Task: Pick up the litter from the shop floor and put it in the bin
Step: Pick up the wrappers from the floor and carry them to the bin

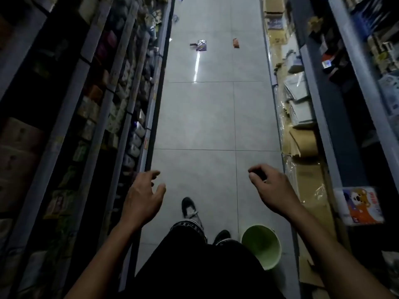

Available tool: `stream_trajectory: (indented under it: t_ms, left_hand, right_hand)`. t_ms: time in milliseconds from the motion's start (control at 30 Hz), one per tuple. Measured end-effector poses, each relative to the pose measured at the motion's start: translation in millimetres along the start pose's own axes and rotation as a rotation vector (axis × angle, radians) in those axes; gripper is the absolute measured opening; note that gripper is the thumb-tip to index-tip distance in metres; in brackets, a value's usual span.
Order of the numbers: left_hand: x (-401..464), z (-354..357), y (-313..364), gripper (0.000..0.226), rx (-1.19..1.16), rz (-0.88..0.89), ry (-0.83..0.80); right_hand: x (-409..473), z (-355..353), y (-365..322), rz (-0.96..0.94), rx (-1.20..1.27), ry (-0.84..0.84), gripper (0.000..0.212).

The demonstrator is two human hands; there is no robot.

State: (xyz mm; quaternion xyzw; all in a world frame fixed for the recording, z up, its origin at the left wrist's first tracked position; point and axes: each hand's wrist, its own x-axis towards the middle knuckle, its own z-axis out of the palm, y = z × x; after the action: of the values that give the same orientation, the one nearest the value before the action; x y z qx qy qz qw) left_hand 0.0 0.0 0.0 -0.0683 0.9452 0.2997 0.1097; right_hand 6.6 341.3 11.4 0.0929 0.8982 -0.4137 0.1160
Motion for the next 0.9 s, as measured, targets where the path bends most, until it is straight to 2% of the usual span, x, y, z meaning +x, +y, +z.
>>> stream_trajectory:
  t_ms: [167,367,600,900]
  left_hand:
    - [43,-16,-7,0.041,0.015,-0.043,0.053]
    - [132,-40,1,0.039,-0.012,-0.028,0.073]
    - [249,-55,31,0.040,0.028,0.146,0.007]
    - [385,-54,113,0.041,0.087,0.329,-0.072]
  right_hand:
    - [73,-6,-28,-0.080,-0.113,-0.061,0.022]
    - [155,-18,-68,-0.073,-0.129,0.015,0.020]
    - [213,-22,-81,0.040,-0.086,0.106,0.020]
    - [278,-52,-71,0.190,0.018,0.201,0.017]
